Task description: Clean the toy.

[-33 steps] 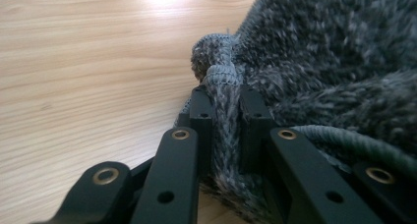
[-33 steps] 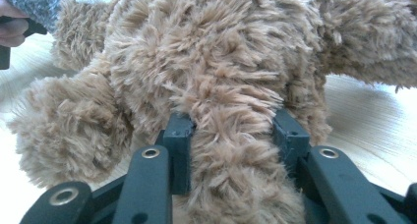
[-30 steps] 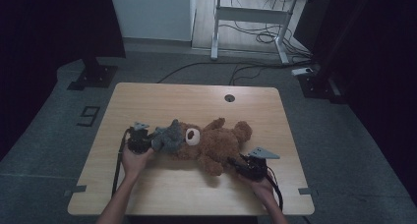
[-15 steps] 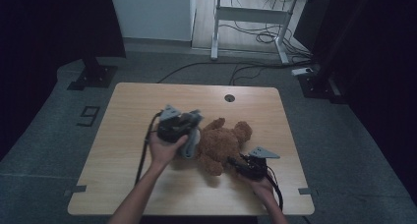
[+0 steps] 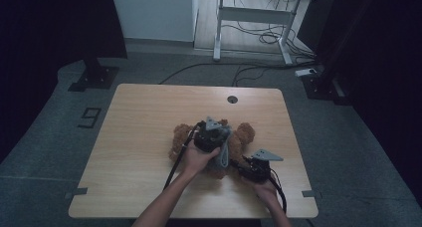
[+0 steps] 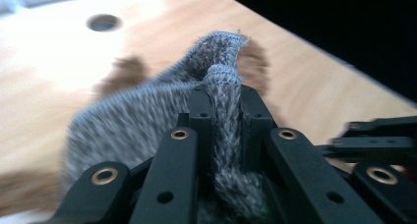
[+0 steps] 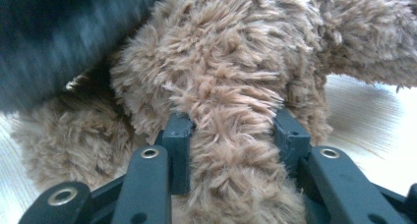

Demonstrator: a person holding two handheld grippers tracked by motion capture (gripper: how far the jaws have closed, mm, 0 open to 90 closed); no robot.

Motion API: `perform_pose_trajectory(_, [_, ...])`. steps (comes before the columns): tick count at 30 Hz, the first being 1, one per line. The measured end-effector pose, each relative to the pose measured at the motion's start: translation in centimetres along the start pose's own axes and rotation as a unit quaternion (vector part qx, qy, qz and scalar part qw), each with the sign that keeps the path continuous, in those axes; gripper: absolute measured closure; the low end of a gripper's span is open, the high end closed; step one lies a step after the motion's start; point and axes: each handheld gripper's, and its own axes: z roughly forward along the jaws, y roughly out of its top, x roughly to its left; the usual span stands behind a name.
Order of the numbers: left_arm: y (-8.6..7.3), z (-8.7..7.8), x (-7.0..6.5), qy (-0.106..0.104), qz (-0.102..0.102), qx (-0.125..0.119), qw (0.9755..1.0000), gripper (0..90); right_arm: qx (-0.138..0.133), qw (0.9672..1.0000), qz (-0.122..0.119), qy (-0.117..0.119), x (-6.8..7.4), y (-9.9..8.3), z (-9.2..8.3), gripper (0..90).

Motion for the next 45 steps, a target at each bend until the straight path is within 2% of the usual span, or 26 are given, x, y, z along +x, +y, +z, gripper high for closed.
perform_pose_trajectory(1, [-0.1,-0.7,0.9,0.019,-0.002,-0.005,0.9998,79.2,0.0,1.0,0.001,0.0,0.0,0.0,0.0,59.7])
perform_pose_trajectory(2, [-0.4,-1.3,2.0,0.032,-0.014,-0.008,0.9993,79.2,0.001,1.0,0.001,0.001,0.0,0.0,0.0,59.7])
perform_pose_trajectory(3, [-0.8,-2.1,3.6,0.032,-0.041,-0.015,0.9985,79.2,0.001,1.0,0.001,0.001,0.0,0.0,0.0,59.8])
perform_pose_trajectory(5, [-1.5,-3.2,5.5,0.032,-0.07,-0.025,0.9968,79.2,-0.001,1.0,0.0,0.002,0.0,0.0,0.1,59.8])
perform_pose_trajectory(7, [-2.1,-4.5,7.0,0.043,-0.08,-0.032,0.9953,79.4,0.0,1.0,-0.001,0.001,0.1,0.1,0.1,59.7])
perform_pose_trajectory(8, [-2.4,-5.2,7.7,0.056,-0.083,-0.031,0.9945,79.4,0.001,1.0,-0.002,0.001,0.1,0.1,0.1,59.7])
perform_pose_trajectory(10, [-3.1,-5.8,8.8,0.064,-0.09,-0.024,0.9936,79.5,0.0,1.0,0.004,0.002,0.0,0.1,0.1,59.7])
perform_pose_trajectory(14, [-5.2,-6.0,10.9,0.083,-0.116,-0.01,0.9897,79.5,-0.001,1.0,0.008,0.004,-0.1,0.1,0.2,59.8])
perform_pose_trajectory(16, [-5.8,-5.8,11.6,0.088,-0.123,-0.004,0.9885,79.4,-0.001,1.0,0.008,0.004,-0.1,0.1,0.2,59.8])
perform_pose_trajectory(18, [-6.6,-5.3,12.2,0.1,-0.123,0.016,0.9872,79.5,-0.001,1.0,0.008,0.003,-0.1,0.1,0.2,59.7])
perform_pose_trajectory(19, [-7.0,-4.9,12.5,0.098,-0.123,0.034,0.987,79.5,-0.001,1.0,0.008,0.004,-0.1,0.1,0.2,59.8])
perform_pose_trajectory(22, [-7.9,-4.2,12.6,0.109,-0.112,0.066,0.9855,79.5,0.0,0.9999,0.009,0.005,-0.1,0.1,0.2,59.7])
perform_pose_trajectory(31, [-10.9,-4.2,12.7,0.084,-0.119,0.103,0.984,79.4,0.0,0.9999,0.012,0.009,-0.3,0.1,0.2,59.4])
perform_pose_trajectory(37, [-12.3,-4.4,12.1,0.067,-0.116,0.096,0.9863,79.4,0.0,0.9999,0.012,0.007,-0.3,0.1,0.2,59.2])
perform_pose_trajectory(41, [-12.6,-4.7,12.0,0.06,-0.114,0.092,0.9875,79.3,0.0,0.9999,0.015,0.005,-0.4,0.1,0.2,59.0])
perform_pose_trajectory(45, [-12.2,-6.3,12.4,0.08,-0.115,0.051,0.9889,79.0,0.001,0.9999,0.012,0.002,-0.4,0.1,0.2,58.1])
